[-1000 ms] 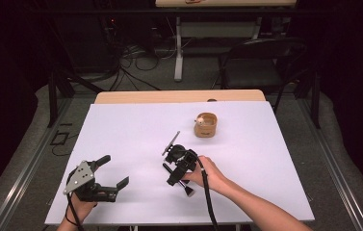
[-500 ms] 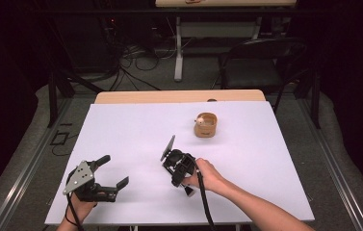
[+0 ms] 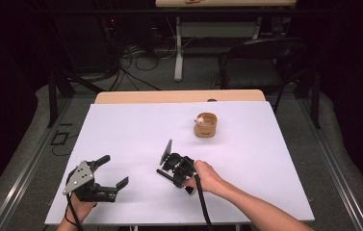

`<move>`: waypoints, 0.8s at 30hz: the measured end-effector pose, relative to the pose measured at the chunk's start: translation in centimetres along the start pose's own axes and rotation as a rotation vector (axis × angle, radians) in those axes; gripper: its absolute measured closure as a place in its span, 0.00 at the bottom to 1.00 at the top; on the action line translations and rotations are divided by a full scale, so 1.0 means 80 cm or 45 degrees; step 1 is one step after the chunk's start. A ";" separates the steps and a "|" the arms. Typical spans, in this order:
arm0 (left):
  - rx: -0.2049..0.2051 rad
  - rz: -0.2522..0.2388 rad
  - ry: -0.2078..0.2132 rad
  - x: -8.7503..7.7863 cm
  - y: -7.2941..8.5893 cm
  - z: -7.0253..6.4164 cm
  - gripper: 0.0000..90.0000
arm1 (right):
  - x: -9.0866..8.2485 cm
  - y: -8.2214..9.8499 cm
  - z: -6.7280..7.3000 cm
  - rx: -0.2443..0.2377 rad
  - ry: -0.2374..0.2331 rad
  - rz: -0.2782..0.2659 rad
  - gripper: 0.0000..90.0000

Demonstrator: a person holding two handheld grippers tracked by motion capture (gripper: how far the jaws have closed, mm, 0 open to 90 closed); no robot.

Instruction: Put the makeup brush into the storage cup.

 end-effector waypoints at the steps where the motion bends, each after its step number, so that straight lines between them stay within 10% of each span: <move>1: -0.003 -0.004 -0.003 0.000 0.000 0.000 0.00 | 0.000 0.000 0.000 0.000 0.000 0.000 0.86; 24: -0.003 0.006 0.002 0.001 0.000 0.000 0.00 | -0.023 0.013 -0.017 -0.098 0.014 -0.068 0.87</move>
Point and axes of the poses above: each handheld gripper's, and its own axes: x roughly forward along the jaws, y roughly out of its underside, z roughly to its left, the point moved 3 cm from there along x, roughly forward along the jaws, and after that the axes turned 13 degrees about y, right-handed, at the moved point
